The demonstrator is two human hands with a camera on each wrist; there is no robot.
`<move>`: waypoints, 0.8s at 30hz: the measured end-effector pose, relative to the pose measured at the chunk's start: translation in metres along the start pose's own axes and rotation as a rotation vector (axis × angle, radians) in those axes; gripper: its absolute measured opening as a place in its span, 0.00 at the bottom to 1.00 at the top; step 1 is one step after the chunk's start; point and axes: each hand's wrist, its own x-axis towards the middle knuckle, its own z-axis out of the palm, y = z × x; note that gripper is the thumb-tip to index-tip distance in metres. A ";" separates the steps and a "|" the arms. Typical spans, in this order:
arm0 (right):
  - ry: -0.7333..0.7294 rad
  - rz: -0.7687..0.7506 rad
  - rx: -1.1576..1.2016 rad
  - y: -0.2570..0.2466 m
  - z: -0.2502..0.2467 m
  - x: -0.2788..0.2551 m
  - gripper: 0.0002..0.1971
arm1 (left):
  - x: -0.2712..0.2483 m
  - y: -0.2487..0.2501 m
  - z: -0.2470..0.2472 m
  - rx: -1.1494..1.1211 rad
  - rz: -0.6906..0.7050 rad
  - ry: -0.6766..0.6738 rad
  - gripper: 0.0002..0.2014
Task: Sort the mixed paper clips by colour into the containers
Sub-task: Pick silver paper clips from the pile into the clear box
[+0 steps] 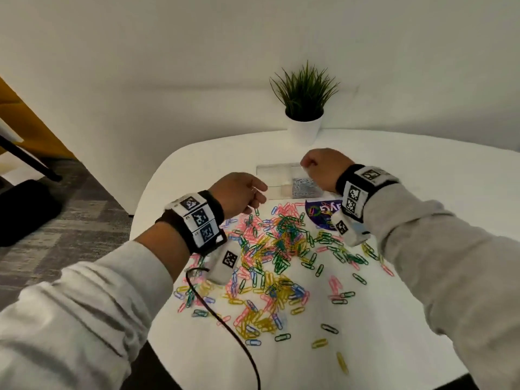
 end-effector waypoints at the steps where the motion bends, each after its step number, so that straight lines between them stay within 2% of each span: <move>1: -0.013 -0.019 -0.110 0.001 0.001 -0.003 0.15 | 0.012 0.012 0.006 -0.033 0.025 -0.006 0.18; 2: 0.003 -0.040 -0.175 0.001 0.007 -0.010 0.16 | 0.021 0.020 0.010 -0.048 0.053 -0.001 0.17; 4: 0.025 -0.126 -0.219 0.005 0.026 -0.029 0.16 | 0.042 0.035 0.021 0.073 0.132 0.023 0.16; 6: -0.135 -0.238 -0.230 0.010 0.053 -0.047 0.18 | 0.062 0.043 0.031 0.296 0.237 0.020 0.17; 8: -0.323 -0.270 -0.263 0.016 0.073 -0.058 0.22 | 0.078 0.051 0.041 0.486 0.312 -0.022 0.17; 10: -0.376 -0.264 -0.305 0.024 0.081 -0.062 0.25 | 0.088 0.055 0.051 0.622 0.366 -0.042 0.16; 13: -0.300 -0.205 -0.220 0.033 0.083 -0.063 0.25 | 0.102 0.056 0.064 0.656 0.391 -0.046 0.17; 17: -0.227 -0.159 -0.170 0.036 0.076 -0.061 0.17 | 0.113 0.056 0.076 0.741 0.385 -0.076 0.18; 21: -0.179 -0.163 -0.166 0.036 0.071 -0.060 0.12 | 0.115 0.057 0.080 0.806 0.395 -0.046 0.19; 24: -0.168 -0.175 -0.163 0.036 0.068 -0.061 0.18 | 0.116 0.057 0.081 0.771 0.395 -0.038 0.18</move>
